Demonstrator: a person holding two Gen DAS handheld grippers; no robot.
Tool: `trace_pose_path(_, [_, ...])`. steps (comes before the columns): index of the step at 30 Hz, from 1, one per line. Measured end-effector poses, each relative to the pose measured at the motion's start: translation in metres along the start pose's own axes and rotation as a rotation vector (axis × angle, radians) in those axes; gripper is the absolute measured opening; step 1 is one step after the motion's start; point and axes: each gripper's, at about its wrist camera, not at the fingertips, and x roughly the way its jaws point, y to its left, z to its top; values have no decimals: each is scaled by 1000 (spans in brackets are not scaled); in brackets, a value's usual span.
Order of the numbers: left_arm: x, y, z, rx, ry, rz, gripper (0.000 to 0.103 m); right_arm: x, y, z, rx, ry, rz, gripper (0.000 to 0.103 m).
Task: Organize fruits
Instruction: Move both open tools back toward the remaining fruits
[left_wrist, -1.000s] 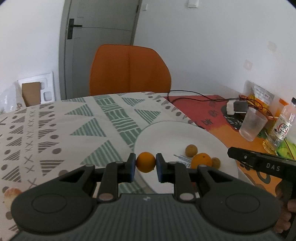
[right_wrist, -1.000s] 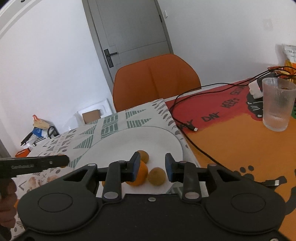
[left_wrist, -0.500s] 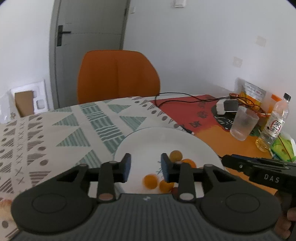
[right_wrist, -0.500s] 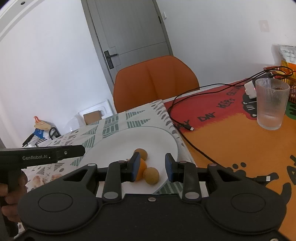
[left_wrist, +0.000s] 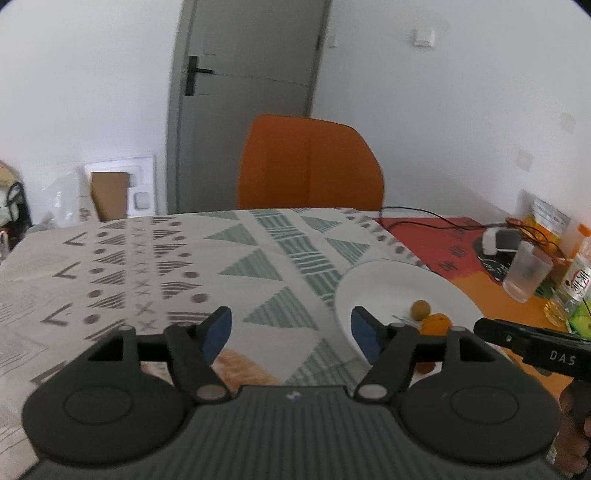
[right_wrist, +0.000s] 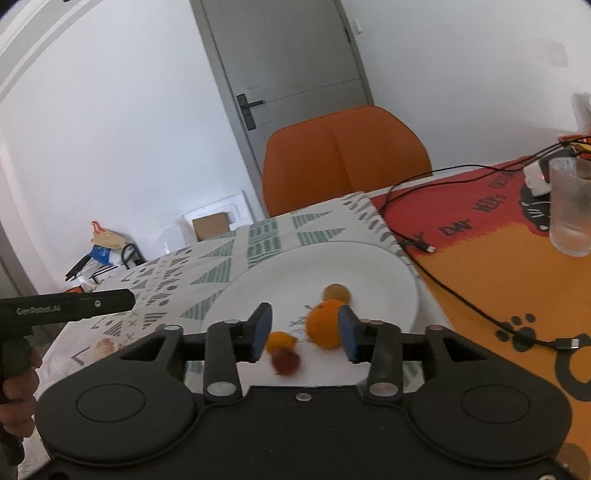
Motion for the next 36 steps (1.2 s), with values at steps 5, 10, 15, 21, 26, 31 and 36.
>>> trace_pose_path(5, [-20,19,-8,-29,-23,43,78,-2,18,-3,-27,1,20,58])
trace_pose_path(10, [-36,36,-17,-47,-35,98,83,-2,34,-6,-56,1,40,65])
trace_pose_path(15, [-52,49,-25,-67,-46,126,86,-5,49,-9,-79,-5,54,82])
trace_pose_path(21, [-67,62,-35,-93,-50,160,88,-11,65,-11,-96,-16,91,103])
trace_pose_path(26, [-79,70,-45,-114,-50,178,88,-12,76,-11,-108,14,114,103])
trace_pose_path(31, [-86,76,-59,-122,-36,186,89,-10,82,-15,-101,50,117,103])
trace_pose_path(36, [-88,81,-68,-125,-20,188,89,-8,89,-21,-117,68,133,103])
